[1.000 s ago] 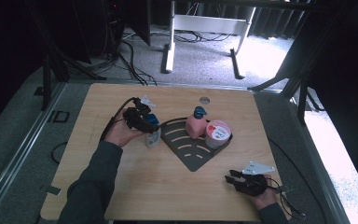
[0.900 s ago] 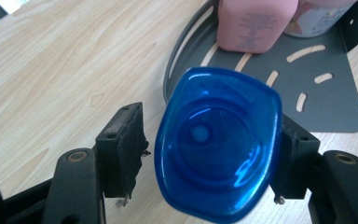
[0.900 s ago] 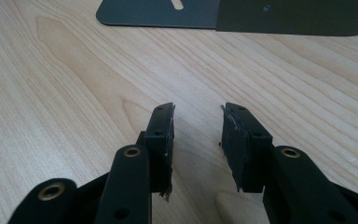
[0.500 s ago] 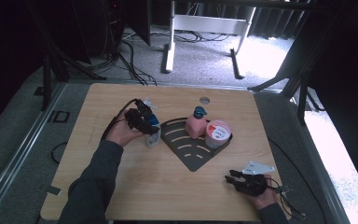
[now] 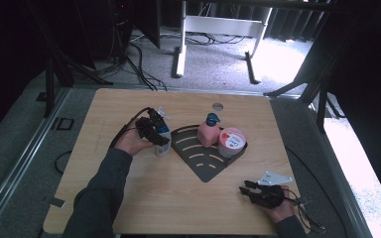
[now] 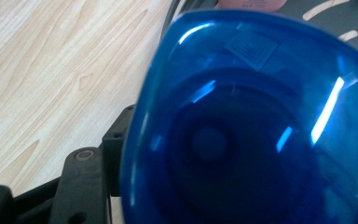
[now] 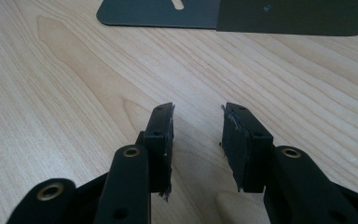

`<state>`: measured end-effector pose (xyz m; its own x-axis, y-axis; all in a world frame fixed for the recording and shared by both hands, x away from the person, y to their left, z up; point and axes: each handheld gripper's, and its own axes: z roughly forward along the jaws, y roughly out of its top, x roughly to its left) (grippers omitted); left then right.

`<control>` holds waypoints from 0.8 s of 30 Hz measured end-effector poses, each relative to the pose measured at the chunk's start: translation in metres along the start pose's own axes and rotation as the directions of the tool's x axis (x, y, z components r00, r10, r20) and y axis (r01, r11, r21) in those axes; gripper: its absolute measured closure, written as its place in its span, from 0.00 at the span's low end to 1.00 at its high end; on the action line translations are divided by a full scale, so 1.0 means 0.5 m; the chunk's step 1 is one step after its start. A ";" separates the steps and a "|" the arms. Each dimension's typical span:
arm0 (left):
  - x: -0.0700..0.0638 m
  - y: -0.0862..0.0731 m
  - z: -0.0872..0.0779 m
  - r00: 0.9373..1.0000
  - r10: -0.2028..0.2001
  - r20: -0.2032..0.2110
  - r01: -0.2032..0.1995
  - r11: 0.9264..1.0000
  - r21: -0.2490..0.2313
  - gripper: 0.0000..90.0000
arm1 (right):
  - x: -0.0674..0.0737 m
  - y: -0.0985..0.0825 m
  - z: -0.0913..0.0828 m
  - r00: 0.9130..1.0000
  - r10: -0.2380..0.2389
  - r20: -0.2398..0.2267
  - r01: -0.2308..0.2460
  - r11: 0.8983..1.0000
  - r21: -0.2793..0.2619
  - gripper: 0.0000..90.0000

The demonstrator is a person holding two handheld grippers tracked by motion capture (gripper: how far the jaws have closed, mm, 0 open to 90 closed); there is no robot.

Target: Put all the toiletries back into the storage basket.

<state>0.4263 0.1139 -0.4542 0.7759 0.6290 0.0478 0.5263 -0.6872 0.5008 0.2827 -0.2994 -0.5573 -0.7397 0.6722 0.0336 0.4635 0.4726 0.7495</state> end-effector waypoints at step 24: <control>-0.002 0.001 0.006 0.999 0.033 0.011 -0.033 0.999 0.019 0.50 | -0.001 0.000 0.000 1.000 0.001 -0.005 -0.001 1.000 -0.001 0.69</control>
<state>0.4268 0.1118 -0.4565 0.7966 0.6021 0.0547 0.5067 -0.7142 0.4828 0.2829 -0.2997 -0.5574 -0.7417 0.6697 0.0374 0.4638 0.4718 0.7499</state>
